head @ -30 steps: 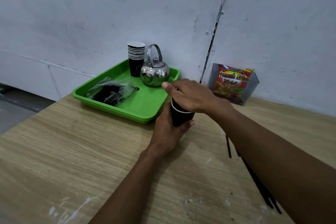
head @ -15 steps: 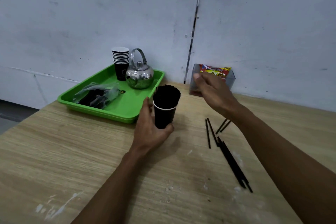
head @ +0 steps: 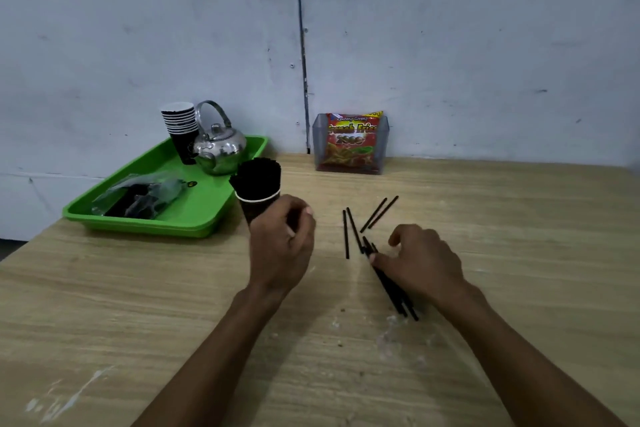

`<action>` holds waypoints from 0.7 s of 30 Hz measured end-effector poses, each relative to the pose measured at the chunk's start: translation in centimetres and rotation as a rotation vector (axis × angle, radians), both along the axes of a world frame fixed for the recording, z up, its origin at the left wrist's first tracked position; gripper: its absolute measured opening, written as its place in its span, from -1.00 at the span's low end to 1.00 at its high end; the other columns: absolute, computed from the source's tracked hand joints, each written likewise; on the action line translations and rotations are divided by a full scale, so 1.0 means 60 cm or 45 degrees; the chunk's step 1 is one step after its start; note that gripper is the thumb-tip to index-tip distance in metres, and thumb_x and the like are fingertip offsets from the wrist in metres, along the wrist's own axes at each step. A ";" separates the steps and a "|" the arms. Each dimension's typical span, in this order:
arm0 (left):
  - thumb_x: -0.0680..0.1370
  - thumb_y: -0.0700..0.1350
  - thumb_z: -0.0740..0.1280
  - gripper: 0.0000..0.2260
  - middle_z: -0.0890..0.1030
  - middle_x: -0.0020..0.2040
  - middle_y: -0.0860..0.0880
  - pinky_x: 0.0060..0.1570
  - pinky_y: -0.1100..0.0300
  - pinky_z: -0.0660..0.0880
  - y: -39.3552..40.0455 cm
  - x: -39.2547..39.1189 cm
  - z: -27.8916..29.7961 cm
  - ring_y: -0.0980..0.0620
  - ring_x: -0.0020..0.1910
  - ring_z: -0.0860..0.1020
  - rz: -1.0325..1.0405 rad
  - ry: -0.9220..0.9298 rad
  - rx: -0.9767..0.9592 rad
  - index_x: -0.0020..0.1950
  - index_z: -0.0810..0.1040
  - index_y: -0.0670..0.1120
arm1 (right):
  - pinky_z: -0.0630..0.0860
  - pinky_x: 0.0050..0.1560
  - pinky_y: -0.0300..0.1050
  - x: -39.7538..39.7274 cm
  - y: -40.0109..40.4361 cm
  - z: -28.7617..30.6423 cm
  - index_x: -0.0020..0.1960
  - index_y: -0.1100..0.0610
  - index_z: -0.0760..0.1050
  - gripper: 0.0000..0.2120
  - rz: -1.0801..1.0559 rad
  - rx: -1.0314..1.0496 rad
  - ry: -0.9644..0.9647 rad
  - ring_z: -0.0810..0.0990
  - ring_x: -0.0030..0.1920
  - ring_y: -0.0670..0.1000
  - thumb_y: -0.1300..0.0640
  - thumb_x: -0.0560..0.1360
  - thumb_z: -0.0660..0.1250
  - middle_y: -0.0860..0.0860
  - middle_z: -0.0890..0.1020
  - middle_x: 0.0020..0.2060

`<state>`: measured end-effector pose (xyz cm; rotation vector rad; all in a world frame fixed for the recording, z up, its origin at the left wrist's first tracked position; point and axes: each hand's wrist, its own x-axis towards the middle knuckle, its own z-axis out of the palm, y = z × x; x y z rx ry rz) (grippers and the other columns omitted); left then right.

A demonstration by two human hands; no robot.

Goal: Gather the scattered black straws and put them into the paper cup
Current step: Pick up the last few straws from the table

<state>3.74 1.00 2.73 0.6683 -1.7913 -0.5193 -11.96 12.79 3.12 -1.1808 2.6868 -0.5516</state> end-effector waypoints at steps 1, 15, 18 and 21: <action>0.53 -0.21 0.34 -0.94 0.58 -0.30 0.05 -0.29 0.37 0.42 0.001 -0.015 -0.002 0.23 -0.32 0.51 -0.039 -0.119 0.079 -0.13 0.60 -0.14 | 0.49 -0.11 -0.08 0.009 0.004 -0.004 0.04 0.02 0.47 -0.53 0.009 0.037 0.045 0.56 -0.03 0.07 -0.32 0.37 0.37 0.00 0.56 -0.04; 0.54 -0.10 0.35 -0.81 0.52 0.17 -0.15 -0.07 0.08 0.39 0.009 -0.160 0.018 -0.17 0.13 0.52 0.195 -1.184 0.508 0.09 0.44 -0.12 | 0.41 -0.09 -0.06 -0.005 0.024 0.008 -0.01 0.11 0.48 -0.88 -0.062 -0.065 0.097 0.57 0.00 0.12 0.06 0.54 0.32 0.05 0.59 -0.01; 0.55 -0.18 0.29 -0.82 0.50 0.20 -0.16 0.02 0.04 0.44 0.003 -0.162 0.028 -0.18 0.16 0.51 0.226 -1.270 0.548 0.13 0.43 -0.11 | 0.32 -0.06 -0.06 -0.016 0.024 0.013 -0.09 0.08 0.34 -0.88 -0.019 0.059 0.085 0.53 0.05 0.12 0.11 0.55 0.28 0.06 0.56 0.03; 0.56 -0.19 0.25 -0.89 0.51 0.21 -0.16 0.04 0.04 0.41 0.003 -0.162 0.036 -0.17 0.17 0.51 0.236 -1.396 0.513 0.06 0.38 -0.07 | 0.34 0.12 0.02 -0.015 0.020 0.012 0.07 0.10 0.42 -0.88 0.020 0.194 0.127 0.47 0.18 0.13 0.20 0.53 0.25 0.09 0.52 0.14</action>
